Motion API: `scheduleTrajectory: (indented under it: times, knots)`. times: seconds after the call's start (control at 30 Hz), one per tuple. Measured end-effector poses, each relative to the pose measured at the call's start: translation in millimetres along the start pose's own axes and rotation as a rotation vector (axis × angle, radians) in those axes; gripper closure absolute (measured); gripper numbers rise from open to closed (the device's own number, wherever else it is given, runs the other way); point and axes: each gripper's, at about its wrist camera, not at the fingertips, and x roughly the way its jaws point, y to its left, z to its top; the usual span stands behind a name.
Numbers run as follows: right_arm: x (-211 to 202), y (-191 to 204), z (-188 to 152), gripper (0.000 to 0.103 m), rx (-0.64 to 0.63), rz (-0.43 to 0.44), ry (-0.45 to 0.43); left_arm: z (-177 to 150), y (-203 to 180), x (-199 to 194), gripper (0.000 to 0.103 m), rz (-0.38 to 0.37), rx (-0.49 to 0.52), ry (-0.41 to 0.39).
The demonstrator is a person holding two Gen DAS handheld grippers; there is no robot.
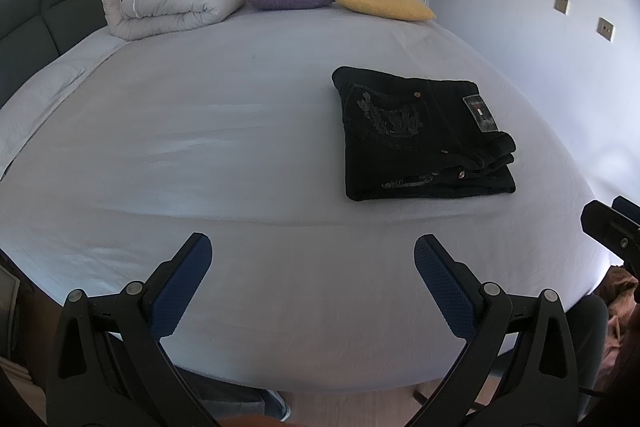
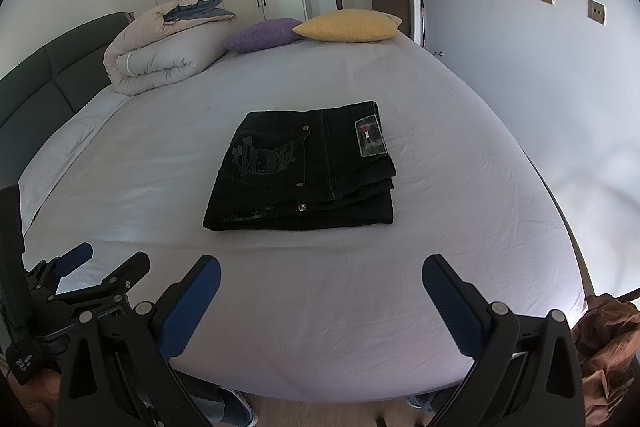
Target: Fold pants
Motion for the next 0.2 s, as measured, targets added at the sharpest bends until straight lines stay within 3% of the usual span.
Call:
scheduleTrajectory:
  times: [0.2]
  knots:
    - [0.7, -0.4, -1.7, 0.000, 0.000, 0.002, 0.003, -2.7, 0.6, -1.5, 0.000, 0.008, 0.025, -0.020]
